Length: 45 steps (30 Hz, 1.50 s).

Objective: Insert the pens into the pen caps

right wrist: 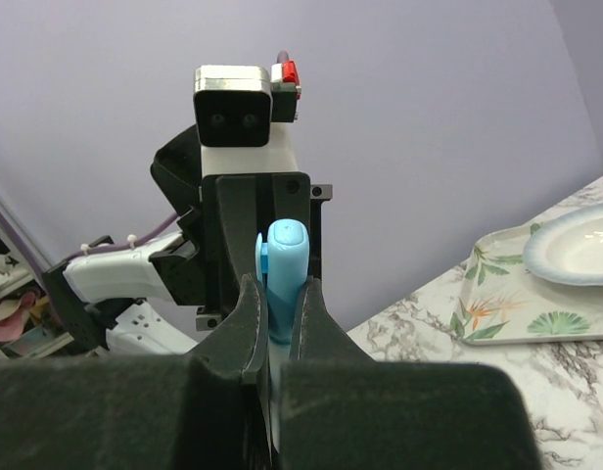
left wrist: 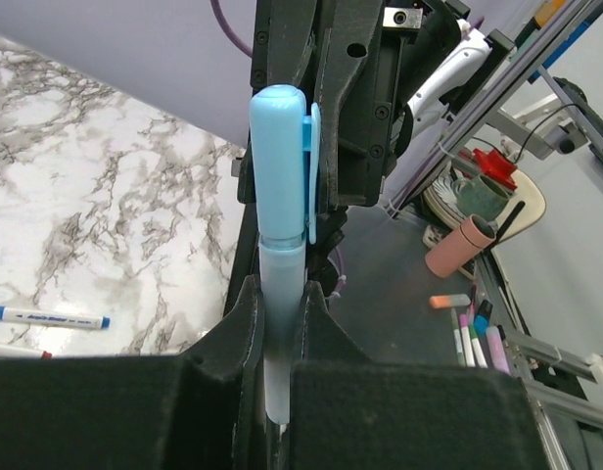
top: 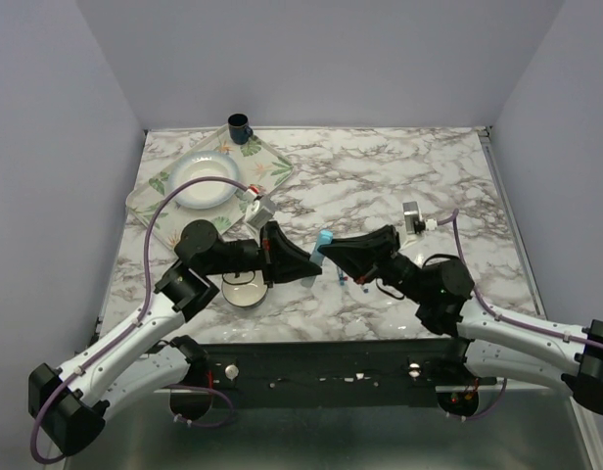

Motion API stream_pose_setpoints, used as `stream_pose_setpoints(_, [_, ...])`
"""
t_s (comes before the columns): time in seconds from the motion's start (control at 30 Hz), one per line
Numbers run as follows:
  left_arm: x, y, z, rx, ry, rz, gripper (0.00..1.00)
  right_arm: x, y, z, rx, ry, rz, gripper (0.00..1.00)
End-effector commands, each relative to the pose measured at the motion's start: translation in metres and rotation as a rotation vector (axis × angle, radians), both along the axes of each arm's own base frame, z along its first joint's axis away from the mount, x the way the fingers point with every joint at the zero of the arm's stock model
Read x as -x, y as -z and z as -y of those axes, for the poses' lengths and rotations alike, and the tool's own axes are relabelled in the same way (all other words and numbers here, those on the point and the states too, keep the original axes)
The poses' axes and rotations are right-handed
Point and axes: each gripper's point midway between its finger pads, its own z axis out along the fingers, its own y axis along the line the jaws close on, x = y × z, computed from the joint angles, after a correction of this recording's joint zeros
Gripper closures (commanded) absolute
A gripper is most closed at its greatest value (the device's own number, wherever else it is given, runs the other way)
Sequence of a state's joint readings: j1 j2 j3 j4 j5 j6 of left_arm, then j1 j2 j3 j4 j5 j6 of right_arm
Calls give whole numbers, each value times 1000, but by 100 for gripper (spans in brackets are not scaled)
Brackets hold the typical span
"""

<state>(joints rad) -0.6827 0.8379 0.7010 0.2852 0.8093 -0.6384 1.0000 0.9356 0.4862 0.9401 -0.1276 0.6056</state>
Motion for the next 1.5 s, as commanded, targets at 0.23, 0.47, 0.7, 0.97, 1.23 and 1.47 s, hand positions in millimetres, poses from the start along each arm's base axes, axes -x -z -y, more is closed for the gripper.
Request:
stream_pose_setpoints(0.23, [-26,-67,0,171,-126,163,100,35,106,-28,346,-172,-119,99])
stream_pose_setpoints(0.47, [-33,-73,2,171,-142,175,100,44,120,-27,356,-218,-150,99])
stream_pose_setpoints(0.7, [-46,-87,5,202,-184,177,100,52,151,-19,450,-209,-177,99])
stream_pose_setpoints(0.97, [-60,-113,8,224,-231,200,100,63,165,-20,475,-252,-174,99])
stream_pose_setpoints(1.23, [-65,-137,8,250,-229,246,100,90,176,-19,497,-389,-156,99])
stream_pose_setpoints(1.47, [-63,-156,-6,293,-250,287,100,107,183,-22,511,-492,-171,99])
